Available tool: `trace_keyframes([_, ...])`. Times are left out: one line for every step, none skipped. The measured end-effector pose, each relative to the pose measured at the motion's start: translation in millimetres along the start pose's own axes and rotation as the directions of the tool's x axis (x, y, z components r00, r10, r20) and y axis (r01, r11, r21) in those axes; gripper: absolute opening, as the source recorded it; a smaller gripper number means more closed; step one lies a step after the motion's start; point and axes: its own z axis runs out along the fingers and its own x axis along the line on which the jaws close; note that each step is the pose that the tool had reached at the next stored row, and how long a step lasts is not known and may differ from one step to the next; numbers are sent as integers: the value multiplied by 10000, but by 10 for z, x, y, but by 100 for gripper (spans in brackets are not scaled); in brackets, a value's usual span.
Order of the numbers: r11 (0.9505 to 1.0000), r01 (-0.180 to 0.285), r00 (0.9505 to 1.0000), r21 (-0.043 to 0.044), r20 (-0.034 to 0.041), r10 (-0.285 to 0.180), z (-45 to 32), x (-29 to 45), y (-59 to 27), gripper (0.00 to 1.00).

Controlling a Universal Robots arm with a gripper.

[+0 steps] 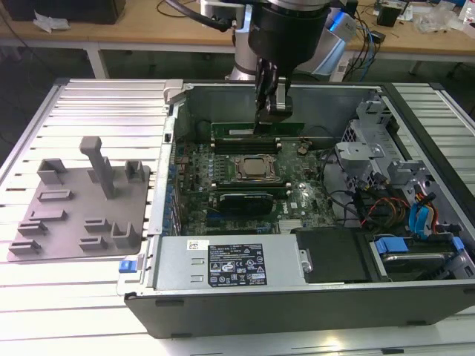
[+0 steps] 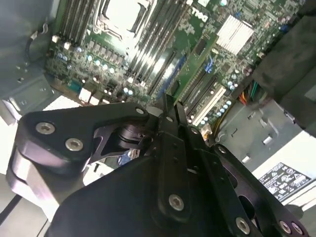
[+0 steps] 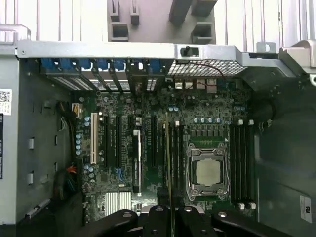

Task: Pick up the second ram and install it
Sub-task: 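Pick up the second ram and move it above second insertion slot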

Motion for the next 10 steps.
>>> trace_keyframes([10000,0,10000,-2,2,0,10,-31,-29,11])
trace_keyframes([10000,0,10000,-5,1,0,20,-62,-62,11])
trace_keyframes([10000,-1,10000,-6,1,1,26,-74,-80,11])
trace_keyframes([10000,0,10000,-8,0,0,41,-85,-107,11])
trace_keyframes([10000,0,10000,-12,1,0,54,-92,-130,11])
trace_keyframes([10000,0,10000,-15,3,0,74,-96,-150,11])
trace_keyframes([10000,0,10000,-20,1,0,96,-97,-164,11])
trace_keyframes([10000,-2,10000,-22,2,2,119,-97,-173,11])
trace_keyframes([10000,-2,10000,-26,0,2,147,-95,-184,11])
trace_keyframes([10000,-2,10000,-31,0,2,186,-92,-200,11])
